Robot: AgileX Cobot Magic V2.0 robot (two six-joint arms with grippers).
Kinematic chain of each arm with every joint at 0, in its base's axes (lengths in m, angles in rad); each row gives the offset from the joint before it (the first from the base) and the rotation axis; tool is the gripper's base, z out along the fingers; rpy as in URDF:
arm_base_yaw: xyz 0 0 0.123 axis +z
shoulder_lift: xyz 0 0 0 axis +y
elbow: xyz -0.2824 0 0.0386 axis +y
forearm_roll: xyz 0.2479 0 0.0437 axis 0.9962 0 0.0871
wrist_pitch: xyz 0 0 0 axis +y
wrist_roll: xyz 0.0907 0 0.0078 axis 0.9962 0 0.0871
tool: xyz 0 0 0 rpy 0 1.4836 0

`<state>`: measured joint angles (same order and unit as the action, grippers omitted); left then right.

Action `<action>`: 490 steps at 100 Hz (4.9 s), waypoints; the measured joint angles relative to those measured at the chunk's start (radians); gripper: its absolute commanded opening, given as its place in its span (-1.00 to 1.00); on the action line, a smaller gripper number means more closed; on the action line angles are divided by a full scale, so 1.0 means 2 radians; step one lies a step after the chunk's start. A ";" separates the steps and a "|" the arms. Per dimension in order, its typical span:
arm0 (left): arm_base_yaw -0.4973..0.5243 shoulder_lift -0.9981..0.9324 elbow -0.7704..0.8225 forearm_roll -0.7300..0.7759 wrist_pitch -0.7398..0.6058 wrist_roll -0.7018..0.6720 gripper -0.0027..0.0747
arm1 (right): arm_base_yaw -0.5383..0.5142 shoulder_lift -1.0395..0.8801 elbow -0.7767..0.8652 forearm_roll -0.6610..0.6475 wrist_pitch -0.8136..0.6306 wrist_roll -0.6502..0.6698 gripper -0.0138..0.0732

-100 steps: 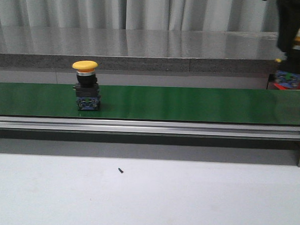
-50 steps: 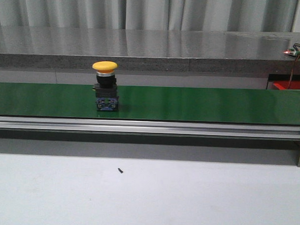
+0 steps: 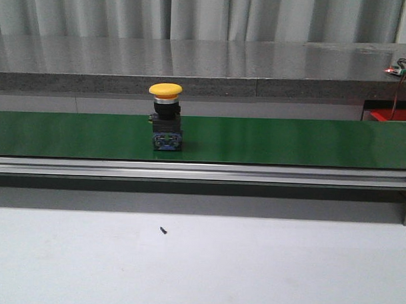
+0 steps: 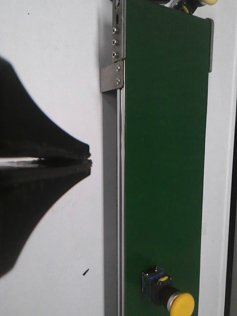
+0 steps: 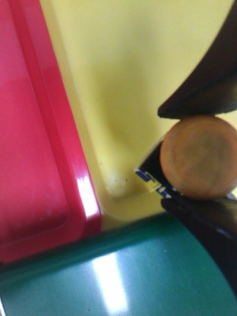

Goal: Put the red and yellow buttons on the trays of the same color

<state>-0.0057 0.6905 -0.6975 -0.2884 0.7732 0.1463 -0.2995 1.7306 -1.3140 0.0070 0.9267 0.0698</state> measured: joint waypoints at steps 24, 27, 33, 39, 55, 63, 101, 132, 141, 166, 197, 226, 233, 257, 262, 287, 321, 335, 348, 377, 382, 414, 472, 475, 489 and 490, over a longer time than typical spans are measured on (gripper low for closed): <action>0.000 0.000 0.000 0.000 -0.001 0.000 -0.98 | -0.005 0.035 0.001 0.000 -0.007 0.000 -0.33; 0.000 0.000 0.000 0.000 -0.001 0.000 -0.98 | -0.006 0.037 0.002 0.000 -0.007 0.000 -0.30; 0.000 0.000 0.000 0.000 -0.001 0.000 -0.98 | -0.006 0.040 0.002 0.000 -0.007 0.000 -0.14; 0.000 0.000 0.000 0.000 -0.001 0.000 -0.98 | -0.006 0.040 0.002 0.000 -0.007 0.000 0.09; 0.000 0.000 0.000 0.000 -0.001 0.000 -0.98 | -0.006 0.041 0.002 0.000 -0.008 0.000 0.48; 0.000 0.000 0.000 0.000 -0.001 0.000 -0.98 | -0.006 0.041 0.002 0.000 -0.008 0.000 0.47; 0.000 0.000 0.000 0.000 -0.001 0.000 -0.98 | -0.002 -0.031 0.002 0.005 -0.001 -0.005 0.47; 0.000 0.000 0.000 0.000 -0.001 0.000 -0.98 | 0.097 -0.106 0.002 0.049 0.019 -0.039 0.47; 0.000 0.000 0.000 0.000 -0.001 0.000 -0.98 | 0.141 -0.107 0.002 0.052 0.029 -0.039 0.47; 0.000 0.000 0.000 0.000 -0.001 0.000 -0.98 | 0.250 -0.103 -0.009 0.058 0.040 -0.042 0.47; 0.000 0.000 0.000 0.000 -0.001 0.000 -0.98 | 0.310 -0.047 -0.091 0.063 0.082 -0.042 0.47; 0.000 0.000 0.000 0.000 -0.001 0.000 -0.98 | 0.323 0.008 -0.129 0.079 0.097 -0.042 0.47; 0.000 0.000 0.000 0.000 -0.001 0.000 -0.98 | 0.323 0.018 -0.136 0.082 0.098 -0.042 0.47; 0.000 0.000 0.000 0.000 -0.001 0.000 -0.98 | 0.323 0.052 -0.143 0.070 0.094 -0.042 0.47; 0.000 0.000 0.000 0.000 -0.001 0.000 -0.98 | 0.323 0.059 -0.144 0.062 0.094 -0.041 0.39; 0.000 0.000 0.000 0.000 -0.001 0.000 -0.98 | 0.323 0.069 -0.144 0.042 0.094 -0.030 -0.50; 0.000 0.000 0.000 0.000 -0.001 0.000 -0.98 | 0.290 0.039 -0.144 0.030 0.117 -0.029 -0.50; 0.000 0.000 0.000 0.000 -0.001 0.000 -0.98 | 0.239 0.010 -0.144 0.023 0.131 -0.029 -0.50; 0.000 0.000 0.000 0.000 -0.001 0.000 -0.98 | 0.181 -0.012 -0.144 0.020 0.138 -0.029 -0.50; 0.000 0.000 0.000 0.000 0.000 0.000 -0.98 | 0.057 -0.024 -0.144 0.019 0.146 -0.029 -0.50; 0.000 0.000 0.000 0.000 0.001 0.000 -0.98 | 0.039 -0.024 -0.144 0.019 0.146 -0.029 -0.50; 0.000 0.000 0.000 0.000 0.004 0.000 -0.98 | -0.056 -0.024 -0.144 0.019 0.146 -0.029 -0.50; 0.000 0.000 0.000 0.000 0.005 0.000 -0.98 | -0.111 -0.010 -0.001 0.063 -0.006 -0.029 -0.50; 0.000 0.000 0.000 0.000 0.005 0.000 -0.98 | -0.111 -0.004 -0.001 0.064 -0.008 -0.029 -0.50; 0.000 0.000 0.000 0.000 0.005 0.000 -0.98 | -0.111 0.026 0.000 0.065 -0.014 -0.029 -0.50; 0.000 0.000 0.000 0.000 0.005 0.000 -0.98 | -0.111 0.027 0.000 0.065 -0.015 -0.029 -0.50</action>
<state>-0.0057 0.6905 -0.6975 -0.2884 0.7837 0.1463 -0.5208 1.7843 -1.3149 0.1368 0.8971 0.0119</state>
